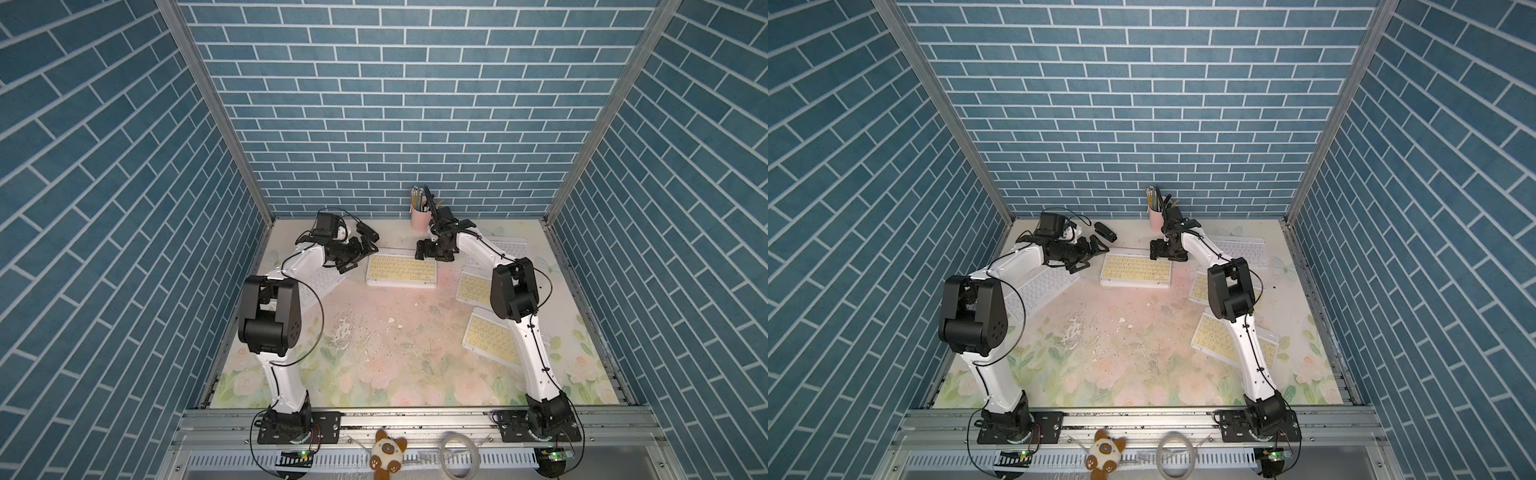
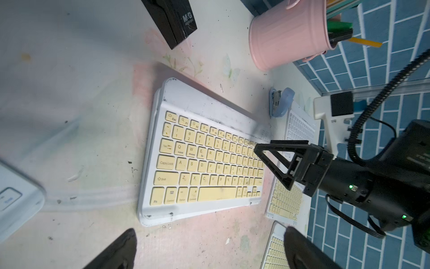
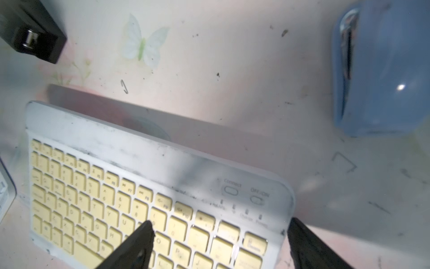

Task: Stack the numeric keypads
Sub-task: Adjust the numeric keypad.

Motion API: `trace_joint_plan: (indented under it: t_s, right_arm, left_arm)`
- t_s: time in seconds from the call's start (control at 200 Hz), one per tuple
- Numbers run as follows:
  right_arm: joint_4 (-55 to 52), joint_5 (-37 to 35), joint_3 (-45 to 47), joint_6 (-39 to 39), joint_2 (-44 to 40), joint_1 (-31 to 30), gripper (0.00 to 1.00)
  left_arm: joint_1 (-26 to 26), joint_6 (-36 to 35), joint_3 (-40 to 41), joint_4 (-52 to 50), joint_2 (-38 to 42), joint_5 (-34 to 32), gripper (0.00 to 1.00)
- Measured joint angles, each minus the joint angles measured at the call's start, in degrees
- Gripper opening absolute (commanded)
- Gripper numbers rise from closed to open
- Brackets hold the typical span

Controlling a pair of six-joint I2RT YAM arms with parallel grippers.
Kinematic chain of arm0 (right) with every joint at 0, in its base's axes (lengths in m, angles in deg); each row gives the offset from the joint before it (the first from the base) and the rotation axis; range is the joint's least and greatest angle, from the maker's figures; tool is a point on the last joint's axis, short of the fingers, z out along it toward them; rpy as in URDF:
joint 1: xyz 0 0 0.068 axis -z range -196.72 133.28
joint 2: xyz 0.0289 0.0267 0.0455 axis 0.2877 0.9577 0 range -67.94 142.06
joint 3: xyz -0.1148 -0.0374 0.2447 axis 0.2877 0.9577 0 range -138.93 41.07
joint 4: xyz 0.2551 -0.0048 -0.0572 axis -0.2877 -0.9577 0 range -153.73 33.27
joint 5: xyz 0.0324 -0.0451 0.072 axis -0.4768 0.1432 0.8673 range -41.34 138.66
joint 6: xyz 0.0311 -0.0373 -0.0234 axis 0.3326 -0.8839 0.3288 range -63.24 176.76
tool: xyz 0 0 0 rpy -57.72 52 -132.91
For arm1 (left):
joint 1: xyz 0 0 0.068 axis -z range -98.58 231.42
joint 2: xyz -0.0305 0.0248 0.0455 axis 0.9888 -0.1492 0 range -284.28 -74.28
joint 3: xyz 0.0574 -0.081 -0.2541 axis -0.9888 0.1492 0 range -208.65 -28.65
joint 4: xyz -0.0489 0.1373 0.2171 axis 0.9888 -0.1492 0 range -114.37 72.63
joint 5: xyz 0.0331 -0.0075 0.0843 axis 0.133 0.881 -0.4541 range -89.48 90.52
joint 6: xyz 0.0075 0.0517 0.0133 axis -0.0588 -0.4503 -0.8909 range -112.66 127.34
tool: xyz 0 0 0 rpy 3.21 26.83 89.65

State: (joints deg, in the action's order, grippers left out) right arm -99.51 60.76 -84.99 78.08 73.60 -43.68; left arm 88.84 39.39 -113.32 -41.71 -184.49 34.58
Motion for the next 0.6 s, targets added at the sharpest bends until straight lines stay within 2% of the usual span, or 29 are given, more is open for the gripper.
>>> trace_joint_plan:
  t_s: [0.335,0.6]
  right_arm:
    - [5.2,2.4,7.4,0.0,-7.3,1.2,0.94]
    - [11.6,5.7,17.6,2.4,-10.8,1.5,0.95]
  left_arm:
    - [-0.3,-6.8,-13.0,-3.9,-11.3,-1.0,1.00]
    - [0.0,-10.3,-26.1,-4.0,-20.8,0.5,1.00]
